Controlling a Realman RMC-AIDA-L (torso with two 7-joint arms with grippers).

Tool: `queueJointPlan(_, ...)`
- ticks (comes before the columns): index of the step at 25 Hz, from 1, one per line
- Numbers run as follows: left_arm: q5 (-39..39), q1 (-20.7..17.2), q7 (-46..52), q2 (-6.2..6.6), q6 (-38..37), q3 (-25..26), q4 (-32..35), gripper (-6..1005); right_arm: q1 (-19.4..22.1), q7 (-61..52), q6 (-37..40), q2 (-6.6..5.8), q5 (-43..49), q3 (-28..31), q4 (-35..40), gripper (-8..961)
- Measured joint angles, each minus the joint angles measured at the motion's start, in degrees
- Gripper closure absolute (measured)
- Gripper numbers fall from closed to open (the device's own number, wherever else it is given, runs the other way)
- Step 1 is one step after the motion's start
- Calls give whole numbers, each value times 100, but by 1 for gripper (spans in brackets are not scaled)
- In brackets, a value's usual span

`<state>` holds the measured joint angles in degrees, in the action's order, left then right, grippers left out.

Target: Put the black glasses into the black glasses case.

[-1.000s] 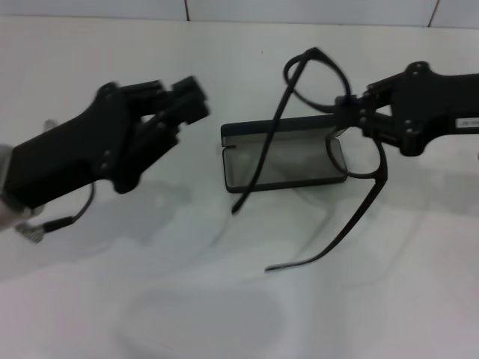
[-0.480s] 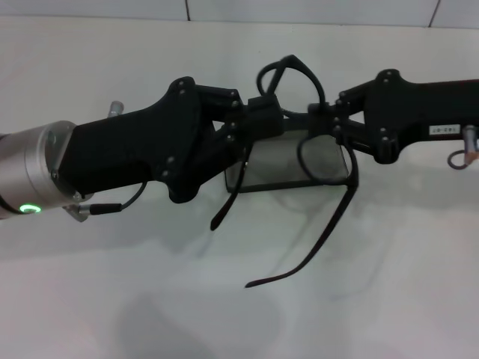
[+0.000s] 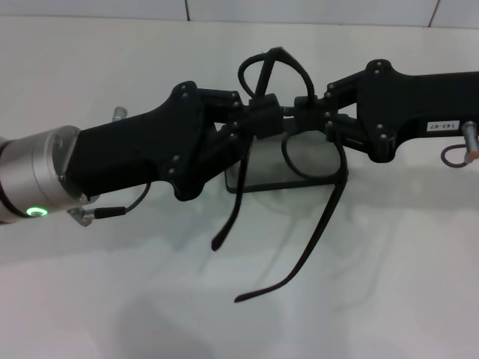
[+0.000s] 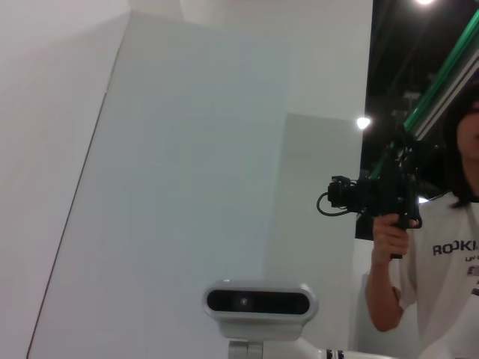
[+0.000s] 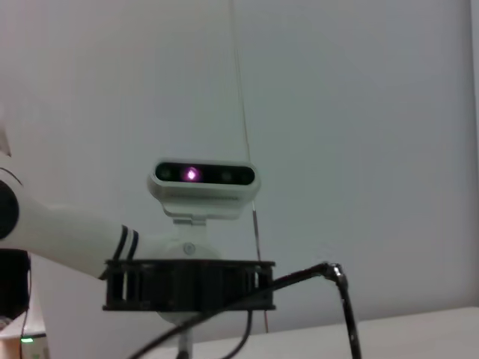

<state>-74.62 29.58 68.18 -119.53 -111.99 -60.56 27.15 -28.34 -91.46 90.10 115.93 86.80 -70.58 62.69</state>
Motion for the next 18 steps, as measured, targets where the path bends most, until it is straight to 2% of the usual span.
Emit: queueJointPlan(18,3,-3,-129,-17,-40,-81,-229,935,-135,393,125,2,-391,-107,-744,883)
